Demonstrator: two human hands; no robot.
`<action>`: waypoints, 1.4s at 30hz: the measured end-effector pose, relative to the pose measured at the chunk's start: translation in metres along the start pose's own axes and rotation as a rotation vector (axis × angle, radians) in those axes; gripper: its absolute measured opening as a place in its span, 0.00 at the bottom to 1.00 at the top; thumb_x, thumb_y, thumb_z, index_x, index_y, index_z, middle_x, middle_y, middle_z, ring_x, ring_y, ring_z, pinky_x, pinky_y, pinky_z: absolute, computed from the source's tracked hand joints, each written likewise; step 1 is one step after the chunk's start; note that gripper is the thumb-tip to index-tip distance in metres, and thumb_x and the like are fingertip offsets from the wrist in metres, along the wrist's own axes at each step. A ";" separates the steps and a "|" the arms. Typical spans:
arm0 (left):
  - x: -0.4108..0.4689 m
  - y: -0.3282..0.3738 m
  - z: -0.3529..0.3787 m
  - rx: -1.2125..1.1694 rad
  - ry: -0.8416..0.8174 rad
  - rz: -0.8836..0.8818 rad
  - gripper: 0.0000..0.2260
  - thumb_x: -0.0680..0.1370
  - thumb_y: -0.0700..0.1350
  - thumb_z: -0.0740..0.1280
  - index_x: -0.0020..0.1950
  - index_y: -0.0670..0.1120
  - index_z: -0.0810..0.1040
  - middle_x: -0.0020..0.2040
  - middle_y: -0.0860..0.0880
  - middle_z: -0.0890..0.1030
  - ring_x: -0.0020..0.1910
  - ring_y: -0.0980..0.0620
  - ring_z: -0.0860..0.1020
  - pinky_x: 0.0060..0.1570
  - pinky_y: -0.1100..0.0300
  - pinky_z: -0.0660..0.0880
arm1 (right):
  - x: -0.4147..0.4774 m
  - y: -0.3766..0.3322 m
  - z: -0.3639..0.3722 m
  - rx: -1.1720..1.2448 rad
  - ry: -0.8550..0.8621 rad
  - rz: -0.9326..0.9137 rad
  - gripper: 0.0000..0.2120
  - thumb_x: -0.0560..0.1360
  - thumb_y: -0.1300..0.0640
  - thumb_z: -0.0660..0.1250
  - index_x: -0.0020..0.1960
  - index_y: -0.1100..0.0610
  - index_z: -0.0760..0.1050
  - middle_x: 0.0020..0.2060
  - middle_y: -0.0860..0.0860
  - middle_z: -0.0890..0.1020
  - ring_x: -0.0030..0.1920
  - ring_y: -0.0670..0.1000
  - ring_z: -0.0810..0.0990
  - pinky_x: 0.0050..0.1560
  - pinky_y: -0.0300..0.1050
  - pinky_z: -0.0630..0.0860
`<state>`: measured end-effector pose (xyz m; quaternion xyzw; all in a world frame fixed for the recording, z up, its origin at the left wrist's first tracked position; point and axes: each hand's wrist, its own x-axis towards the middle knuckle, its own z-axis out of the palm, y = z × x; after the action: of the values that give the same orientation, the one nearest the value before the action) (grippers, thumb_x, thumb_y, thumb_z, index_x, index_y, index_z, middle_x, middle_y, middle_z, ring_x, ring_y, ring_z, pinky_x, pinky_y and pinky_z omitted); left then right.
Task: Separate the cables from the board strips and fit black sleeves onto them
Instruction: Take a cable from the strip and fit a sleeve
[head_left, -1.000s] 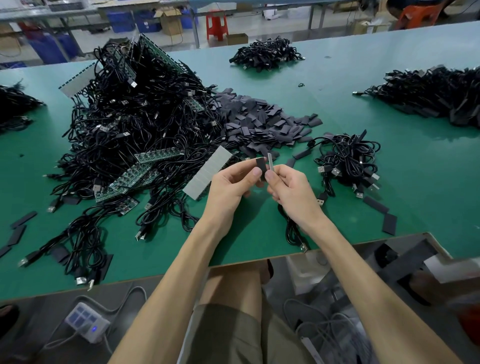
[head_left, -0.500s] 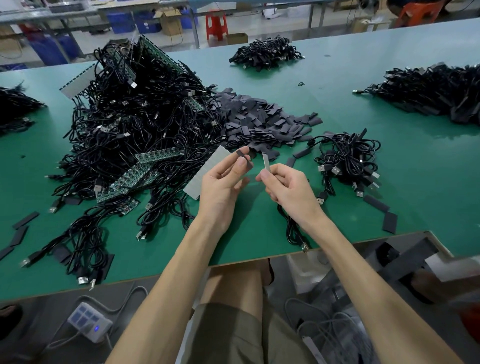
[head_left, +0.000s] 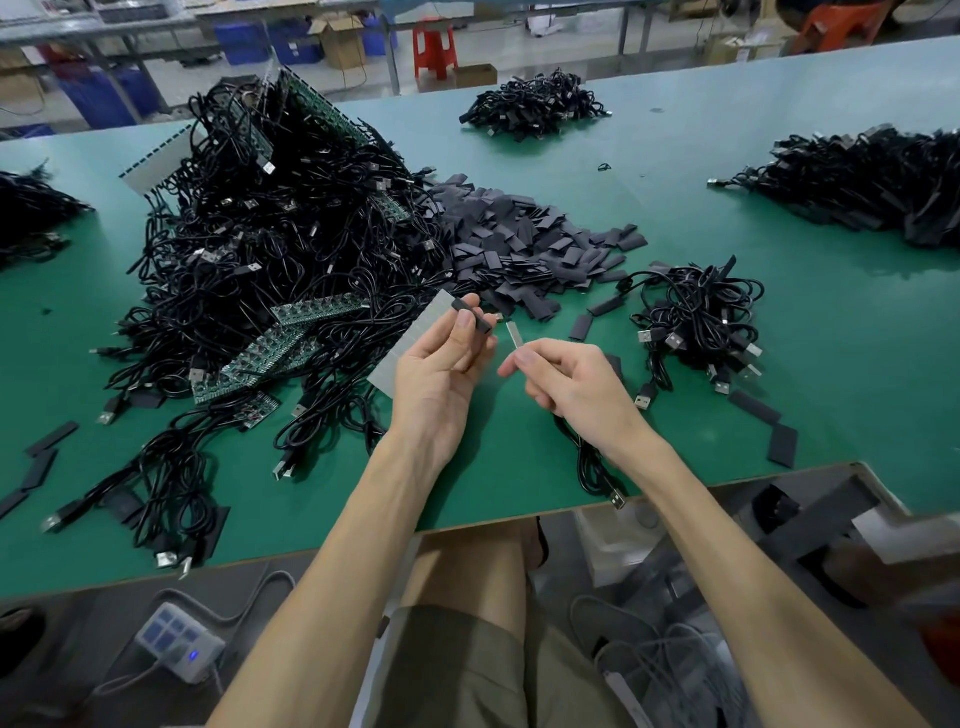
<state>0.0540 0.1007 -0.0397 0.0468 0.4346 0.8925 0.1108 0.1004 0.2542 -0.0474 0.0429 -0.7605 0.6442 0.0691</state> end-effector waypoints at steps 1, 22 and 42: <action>0.000 0.000 0.000 -0.001 -0.004 -0.002 0.12 0.79 0.41 0.68 0.62 0.40 0.80 0.49 0.45 0.82 0.47 0.50 0.79 0.58 0.58 0.78 | 0.001 0.001 0.000 -0.002 -0.012 0.003 0.12 0.85 0.58 0.63 0.48 0.60 0.82 0.26 0.43 0.70 0.29 0.44 0.68 0.32 0.31 0.64; 0.004 -0.004 -0.003 0.038 -0.101 -0.067 0.10 0.78 0.46 0.70 0.57 0.46 0.85 0.49 0.48 0.83 0.40 0.52 0.79 0.38 0.59 0.76 | 0.000 -0.001 0.000 -0.068 -0.083 -0.010 0.12 0.85 0.62 0.63 0.46 0.59 0.82 0.25 0.42 0.69 0.30 0.45 0.65 0.34 0.39 0.64; 0.000 0.000 0.001 0.120 -0.128 0.019 0.11 0.83 0.39 0.63 0.63 0.45 0.81 0.51 0.49 0.83 0.55 0.50 0.80 0.46 0.58 0.76 | -0.001 -0.001 -0.001 -0.056 -0.053 0.001 0.11 0.85 0.62 0.62 0.49 0.60 0.82 0.25 0.42 0.69 0.30 0.43 0.66 0.34 0.35 0.65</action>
<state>0.0538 0.1017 -0.0394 0.1147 0.4791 0.8610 0.1267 0.1014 0.2547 -0.0460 0.0577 -0.7799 0.6212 0.0497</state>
